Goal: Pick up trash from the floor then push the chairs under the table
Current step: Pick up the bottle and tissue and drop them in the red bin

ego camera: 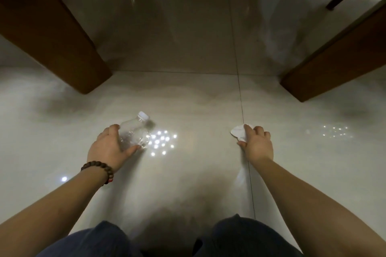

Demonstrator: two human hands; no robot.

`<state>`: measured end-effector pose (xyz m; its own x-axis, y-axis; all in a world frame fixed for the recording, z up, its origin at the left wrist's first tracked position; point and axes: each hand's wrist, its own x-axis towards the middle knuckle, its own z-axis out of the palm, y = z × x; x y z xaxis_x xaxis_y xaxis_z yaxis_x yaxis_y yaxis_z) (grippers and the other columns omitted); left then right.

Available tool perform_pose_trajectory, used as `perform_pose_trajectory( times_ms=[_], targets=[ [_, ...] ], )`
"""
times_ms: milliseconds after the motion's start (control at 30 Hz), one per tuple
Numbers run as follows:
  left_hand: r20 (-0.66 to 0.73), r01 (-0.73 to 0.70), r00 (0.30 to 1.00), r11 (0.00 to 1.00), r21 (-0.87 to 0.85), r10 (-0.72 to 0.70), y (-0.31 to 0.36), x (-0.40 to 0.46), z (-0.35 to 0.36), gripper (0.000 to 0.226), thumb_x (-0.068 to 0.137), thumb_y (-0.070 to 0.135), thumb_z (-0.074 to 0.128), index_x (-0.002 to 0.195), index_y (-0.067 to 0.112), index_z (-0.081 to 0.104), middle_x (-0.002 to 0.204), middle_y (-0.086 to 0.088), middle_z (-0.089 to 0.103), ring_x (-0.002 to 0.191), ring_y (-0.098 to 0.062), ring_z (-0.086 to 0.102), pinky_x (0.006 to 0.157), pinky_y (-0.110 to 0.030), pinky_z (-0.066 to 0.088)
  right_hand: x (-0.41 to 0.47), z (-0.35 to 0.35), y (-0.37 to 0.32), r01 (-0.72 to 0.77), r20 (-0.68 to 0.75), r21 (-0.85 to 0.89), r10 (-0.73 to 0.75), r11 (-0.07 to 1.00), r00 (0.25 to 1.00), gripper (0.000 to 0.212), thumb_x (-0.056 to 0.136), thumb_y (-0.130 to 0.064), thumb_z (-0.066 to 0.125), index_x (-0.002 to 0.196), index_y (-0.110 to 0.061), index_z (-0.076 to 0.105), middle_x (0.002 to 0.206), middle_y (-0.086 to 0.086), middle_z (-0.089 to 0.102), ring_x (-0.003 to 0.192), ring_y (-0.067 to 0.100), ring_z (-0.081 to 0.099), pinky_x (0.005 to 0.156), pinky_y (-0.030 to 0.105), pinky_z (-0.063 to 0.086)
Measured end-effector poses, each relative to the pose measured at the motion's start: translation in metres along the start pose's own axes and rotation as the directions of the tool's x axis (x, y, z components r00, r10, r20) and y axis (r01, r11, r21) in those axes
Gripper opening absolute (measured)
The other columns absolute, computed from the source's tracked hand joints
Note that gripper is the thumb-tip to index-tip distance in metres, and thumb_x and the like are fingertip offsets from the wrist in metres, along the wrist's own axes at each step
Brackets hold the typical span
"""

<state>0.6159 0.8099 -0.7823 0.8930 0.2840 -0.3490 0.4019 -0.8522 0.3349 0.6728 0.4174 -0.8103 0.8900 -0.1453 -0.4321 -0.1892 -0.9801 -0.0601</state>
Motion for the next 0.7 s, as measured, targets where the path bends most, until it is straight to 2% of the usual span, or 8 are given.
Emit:
perform_pose_trajectory(
  times_ms=[100,200,300,433,533,700],
  targets=[
    [0.002,0.028,1.000,0.999,-0.030,-0.028,0.002,-0.004,0.001,0.078,0.070,0.051,0.075,0.126,0.008,0.043,0.118,-0.013,0.056,0.110,-0.032,0.052,0.082,-0.042,0.048,-0.007,0.006,-0.003,0.034,-0.083,0.063,-0.028,0.997,0.996,0.033,0.091,-0.031,0.055,0.120,-0.016,0.054,0.117,0.013,0.050,0.104,0.034,0.042,0.079,0.040,0.043],
    [-0.010,0.037,0.999,0.998,-0.050,-0.037,0.005,-0.005,-0.001,0.078,0.070,0.051,0.075,0.127,0.008,0.043,0.119,-0.013,0.056,0.111,-0.031,0.051,0.082,-0.041,0.048,-0.011,0.002,-0.011,0.061,-0.064,0.182,-0.051,0.981,0.997,0.024,0.091,-0.032,0.055,0.106,-0.013,0.058,0.103,0.011,0.055,0.101,0.032,0.048,0.073,0.036,0.042],
    [-0.038,0.041,0.998,0.997,-0.070,-0.044,0.008,-0.009,-0.016,0.078,0.070,0.053,0.074,0.127,0.009,0.043,0.119,-0.011,0.056,0.110,-0.030,0.052,0.080,-0.041,0.048,-0.016,-0.016,-0.026,0.157,-0.110,0.255,-0.133,0.954,0.985,0.022,0.091,-0.030,0.056,0.102,-0.012,0.059,0.097,0.009,0.057,0.097,0.028,0.049,0.068,0.032,0.036],
    [-0.068,0.102,0.992,0.990,-0.095,-0.109,0.017,-0.031,-0.066,0.079,0.071,0.057,0.072,0.128,0.010,0.042,0.119,-0.011,0.057,0.108,-0.030,0.054,0.078,-0.042,0.051,-0.039,-0.072,-0.053,0.281,-0.212,0.261,-0.229,0.924,0.950,0.019,0.090,-0.029,0.056,0.098,-0.012,0.059,0.093,0.007,0.059,0.090,0.027,0.052,0.067,0.032,0.037],
    [-0.105,0.145,0.982,0.983,-0.109,-0.157,0.029,-0.066,-0.124,0.079,0.071,0.060,0.069,0.126,0.010,0.043,0.118,-0.010,0.057,0.105,-0.029,0.055,0.076,-0.041,0.052,-0.073,-0.130,-0.080,0.351,-0.216,0.297,-0.296,0.888,0.930,0.019,0.090,-0.035,0.053,0.093,-0.018,0.058,0.087,0.003,0.063,0.087,0.024,0.056,0.073,0.037,0.046],
    [-0.147,0.214,0.961,0.966,-0.147,-0.235,0.062,-0.141,-0.248,0.081,0.072,0.063,0.067,0.129,0.012,0.041,0.122,-0.010,0.057,0.108,-0.028,0.056,0.081,-0.041,0.054,-0.155,-0.253,-0.136,0.459,-0.257,0.216,-0.403,0.862,0.878,0.023,0.091,-0.034,0.053,0.093,-0.012,0.058,0.093,0.005,0.060,0.090,0.025,0.051,0.073,0.037,0.041]
  ],
)
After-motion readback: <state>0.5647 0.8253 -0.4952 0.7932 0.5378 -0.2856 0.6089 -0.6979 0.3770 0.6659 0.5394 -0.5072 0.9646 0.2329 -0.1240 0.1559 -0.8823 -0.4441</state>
